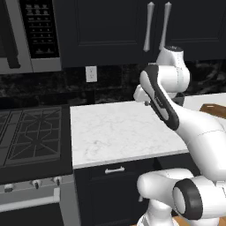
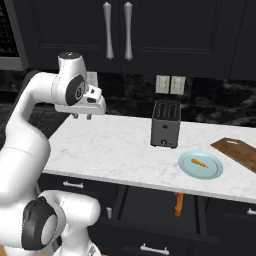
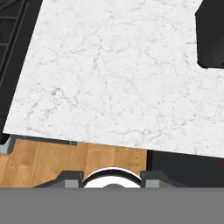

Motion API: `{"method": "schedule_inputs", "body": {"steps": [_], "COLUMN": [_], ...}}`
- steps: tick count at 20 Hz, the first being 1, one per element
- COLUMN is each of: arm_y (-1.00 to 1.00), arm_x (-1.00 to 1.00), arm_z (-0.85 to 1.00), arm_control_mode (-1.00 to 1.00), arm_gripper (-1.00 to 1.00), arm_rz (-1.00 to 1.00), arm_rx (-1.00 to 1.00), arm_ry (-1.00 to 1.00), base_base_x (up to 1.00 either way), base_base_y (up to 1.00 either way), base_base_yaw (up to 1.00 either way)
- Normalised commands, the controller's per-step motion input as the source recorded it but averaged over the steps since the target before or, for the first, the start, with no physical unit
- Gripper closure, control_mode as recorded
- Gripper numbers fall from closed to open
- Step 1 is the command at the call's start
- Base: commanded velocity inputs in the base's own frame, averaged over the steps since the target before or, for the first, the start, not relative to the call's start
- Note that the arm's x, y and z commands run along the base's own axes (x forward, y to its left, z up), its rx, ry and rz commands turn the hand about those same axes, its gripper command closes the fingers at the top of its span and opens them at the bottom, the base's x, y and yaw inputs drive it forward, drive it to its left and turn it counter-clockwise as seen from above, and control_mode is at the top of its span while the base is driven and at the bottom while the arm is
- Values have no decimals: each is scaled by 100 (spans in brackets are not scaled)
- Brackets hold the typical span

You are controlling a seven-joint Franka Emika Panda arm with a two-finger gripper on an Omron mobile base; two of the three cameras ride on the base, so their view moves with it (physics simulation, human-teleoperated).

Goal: Pick up the knife from the drawer and place it on the cutting board. Then place the meat from the plate to the cutting board.

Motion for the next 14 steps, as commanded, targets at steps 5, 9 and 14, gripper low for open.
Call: {"method": "schedule_inputs", "body": {"steps": [5,9,14], "arm_y": [4,5,0], "arm_x": [-48,-100,-100], "arm_z": [10,21,9], "arm_control_mode": [-100,-100,-100], "arm_gripper": [-100,-100,-100], "arm_rz": [0,1,1], "arm_rx": [0,10,21], "arm_ry": [-6,-10,-1], "base_base_x": [0,0,0], "base_base_y": [0,0,0], "base_base_yaw": [0,0,0]}}
